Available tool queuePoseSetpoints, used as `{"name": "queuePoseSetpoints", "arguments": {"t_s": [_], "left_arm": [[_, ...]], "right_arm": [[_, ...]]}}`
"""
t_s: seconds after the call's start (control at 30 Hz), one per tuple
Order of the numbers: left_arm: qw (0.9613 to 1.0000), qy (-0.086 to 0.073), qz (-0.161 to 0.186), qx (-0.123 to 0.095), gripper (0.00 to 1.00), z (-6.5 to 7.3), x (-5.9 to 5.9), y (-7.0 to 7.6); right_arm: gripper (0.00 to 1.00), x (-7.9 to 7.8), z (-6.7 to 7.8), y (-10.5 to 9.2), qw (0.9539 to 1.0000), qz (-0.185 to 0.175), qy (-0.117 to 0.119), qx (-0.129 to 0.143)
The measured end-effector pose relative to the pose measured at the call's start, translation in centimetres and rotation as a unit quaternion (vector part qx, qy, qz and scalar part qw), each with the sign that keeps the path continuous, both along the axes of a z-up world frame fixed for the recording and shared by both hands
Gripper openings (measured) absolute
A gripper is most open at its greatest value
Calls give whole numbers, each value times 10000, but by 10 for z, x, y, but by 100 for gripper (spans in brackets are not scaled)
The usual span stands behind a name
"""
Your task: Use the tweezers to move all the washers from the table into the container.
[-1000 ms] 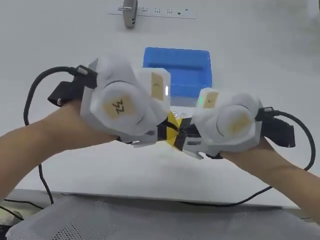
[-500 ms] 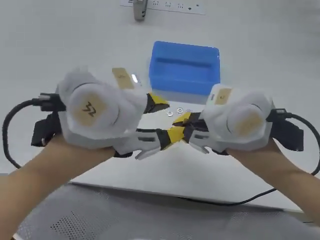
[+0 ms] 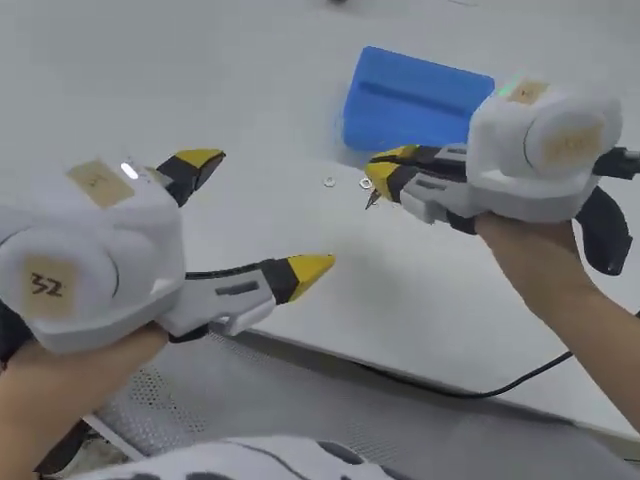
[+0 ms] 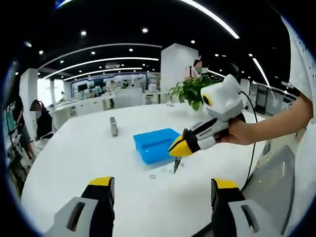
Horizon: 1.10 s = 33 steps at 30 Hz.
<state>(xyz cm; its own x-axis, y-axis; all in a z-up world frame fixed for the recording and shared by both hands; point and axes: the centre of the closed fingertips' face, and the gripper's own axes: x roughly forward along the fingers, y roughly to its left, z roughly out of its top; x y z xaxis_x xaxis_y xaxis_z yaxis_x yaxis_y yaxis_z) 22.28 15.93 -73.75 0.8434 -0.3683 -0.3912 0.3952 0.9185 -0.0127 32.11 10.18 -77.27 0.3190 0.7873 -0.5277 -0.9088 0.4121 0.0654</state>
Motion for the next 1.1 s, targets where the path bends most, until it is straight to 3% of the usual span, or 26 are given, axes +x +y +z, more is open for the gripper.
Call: {"name": "queuePoseSetpoints", "arguments": {"t_s": [0.07, 0.2, 0.3, 0.43, 0.67, 0.77, 0.87, 1.0, 1.1], "left_arm": [[9995, -271, 155, -45, 84, 7, 4, 4], [9970, -658, 313, -263, 91, 17, 8, 5], [9947, -859, 411, -382, 93, 22, 11, 7], [9946, -801, 534, -397, 95, 20, 11, 13], [9950, -743, 533, -390, 89, 18, 11, 14], [9960, -686, 481, -307, 89, 15, 12, 12], [9968, -631, 424, -226, 89, 12, 12, 10], [9977, -546, 390, -96, 88, 7, 11, 11], [9975, -576, 401, -52, 88, 7, 11, 12]], "right_arm": [[2, 6, 2, 5, 10000, -37, 15, 60], [2, 14, 4, 21, 9994, -87, 176, 280], [2, 17, 1, 30, 9995, -75, 120, 265], [2, 20, -9, 34, 9997, -91, 86, 191], [2, 30, -24, 37, 9997, -195, 37, 118], [2, 31, -21, 38, 9996, -229, 59, 147], [2, 32, -26, 39, 9999, -140, -43, 0], [2, 29, -25, 40, 10000, -90, 14, 20], [2, 28, -17, 40, 9999, -98, 29, 120]]}}
